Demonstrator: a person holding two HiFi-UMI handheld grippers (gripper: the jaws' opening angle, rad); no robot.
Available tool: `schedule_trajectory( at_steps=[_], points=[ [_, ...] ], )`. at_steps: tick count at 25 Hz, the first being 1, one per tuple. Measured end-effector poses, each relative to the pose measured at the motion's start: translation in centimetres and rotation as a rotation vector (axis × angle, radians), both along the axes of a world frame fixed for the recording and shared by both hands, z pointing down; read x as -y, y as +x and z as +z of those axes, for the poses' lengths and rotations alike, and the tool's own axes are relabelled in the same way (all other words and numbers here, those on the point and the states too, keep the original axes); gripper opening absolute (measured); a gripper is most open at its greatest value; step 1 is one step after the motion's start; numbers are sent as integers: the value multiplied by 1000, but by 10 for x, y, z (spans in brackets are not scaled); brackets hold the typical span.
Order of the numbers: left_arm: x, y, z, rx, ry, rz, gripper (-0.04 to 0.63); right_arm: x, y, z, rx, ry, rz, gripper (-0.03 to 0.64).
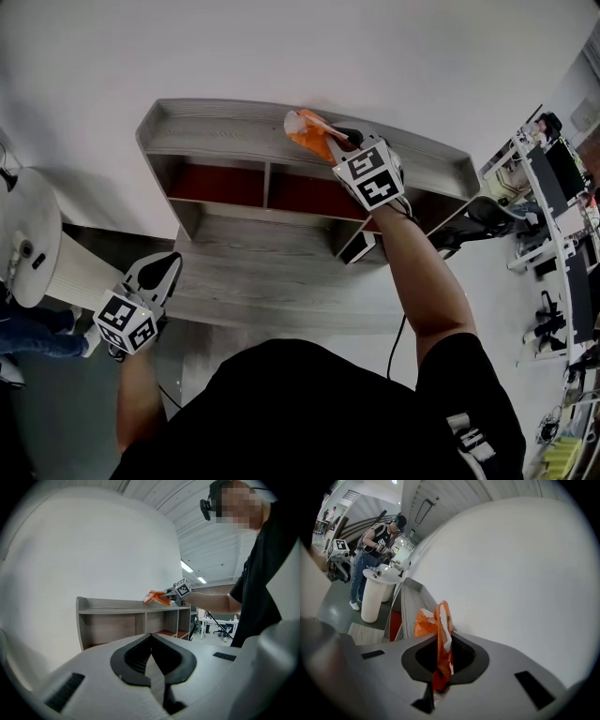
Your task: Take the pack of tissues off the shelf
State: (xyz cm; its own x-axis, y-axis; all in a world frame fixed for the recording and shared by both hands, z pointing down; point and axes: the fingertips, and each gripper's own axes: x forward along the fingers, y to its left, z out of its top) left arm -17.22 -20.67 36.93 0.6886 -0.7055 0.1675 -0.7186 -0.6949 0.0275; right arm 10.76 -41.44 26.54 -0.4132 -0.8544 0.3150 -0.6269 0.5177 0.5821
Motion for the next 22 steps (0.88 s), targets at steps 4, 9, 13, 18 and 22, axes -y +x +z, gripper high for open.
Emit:
schedule_trajectory(
  at_steps=[4, 9, 13, 18, 22],
  points=[
    [-2, -2, 2, -2, -5, 10, 17, -13, 1, -1, 8, 4, 0, 17],
    [-4, 2, 1, -5, 0, 44, 17, -39, 3, -4, 23, -8, 19, 17],
    [-4, 12, 3, -5, 1, 81, 17, -63, 5, 1, 26, -11, 23, 16],
    [0, 32, 3, -8, 1, 142, 17, -94, 15, 10, 32, -24, 45, 17],
    [2, 51, 5, -9, -4, 191, 17, -116, 30, 18, 64, -34, 81, 15]
  ],
)
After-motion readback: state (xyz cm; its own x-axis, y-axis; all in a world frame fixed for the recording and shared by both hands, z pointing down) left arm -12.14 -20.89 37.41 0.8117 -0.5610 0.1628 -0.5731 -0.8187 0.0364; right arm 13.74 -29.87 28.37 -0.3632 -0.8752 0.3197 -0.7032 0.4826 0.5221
